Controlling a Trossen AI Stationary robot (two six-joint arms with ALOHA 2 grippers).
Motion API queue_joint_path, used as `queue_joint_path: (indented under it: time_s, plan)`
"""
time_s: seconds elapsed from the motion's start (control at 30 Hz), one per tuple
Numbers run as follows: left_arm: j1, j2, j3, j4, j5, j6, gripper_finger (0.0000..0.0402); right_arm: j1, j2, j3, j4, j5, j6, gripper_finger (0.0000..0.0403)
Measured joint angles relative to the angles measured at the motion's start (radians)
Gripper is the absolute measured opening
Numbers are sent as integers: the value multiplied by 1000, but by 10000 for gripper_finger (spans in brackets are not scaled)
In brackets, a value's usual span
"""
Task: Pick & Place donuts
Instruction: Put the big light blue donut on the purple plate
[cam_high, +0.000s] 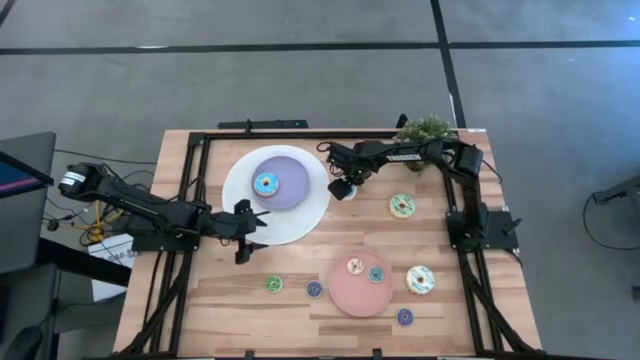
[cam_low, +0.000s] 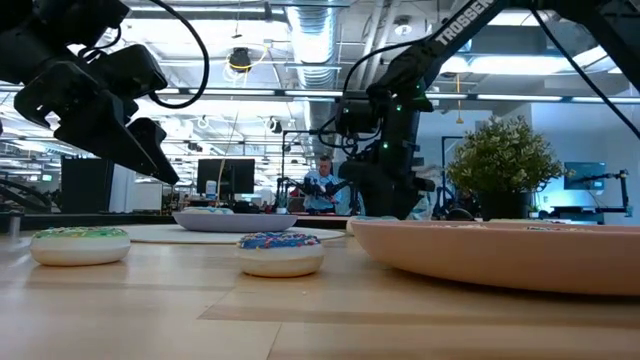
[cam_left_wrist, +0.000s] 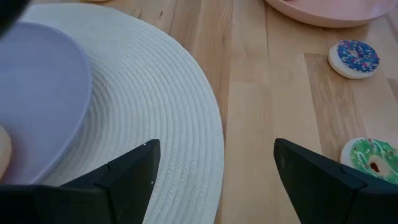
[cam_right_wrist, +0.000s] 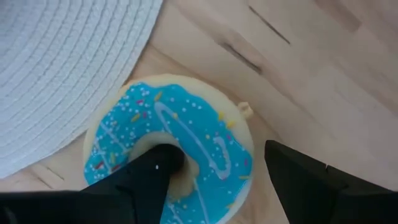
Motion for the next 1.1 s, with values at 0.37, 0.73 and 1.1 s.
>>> queue_joint_path:
  time_s: [0.37,0.73,1.1]
  plan:
    - [-1,0,0,1,4,2,309,0,-6,0,-13,-10,-1,164]
    - [-1,0,0,2,12,-1,309,0,-11,0,-24,-13,-1,108]
    - [-1,0,0,3,14,-2,309,11,-85,105,50,-14,5,113]
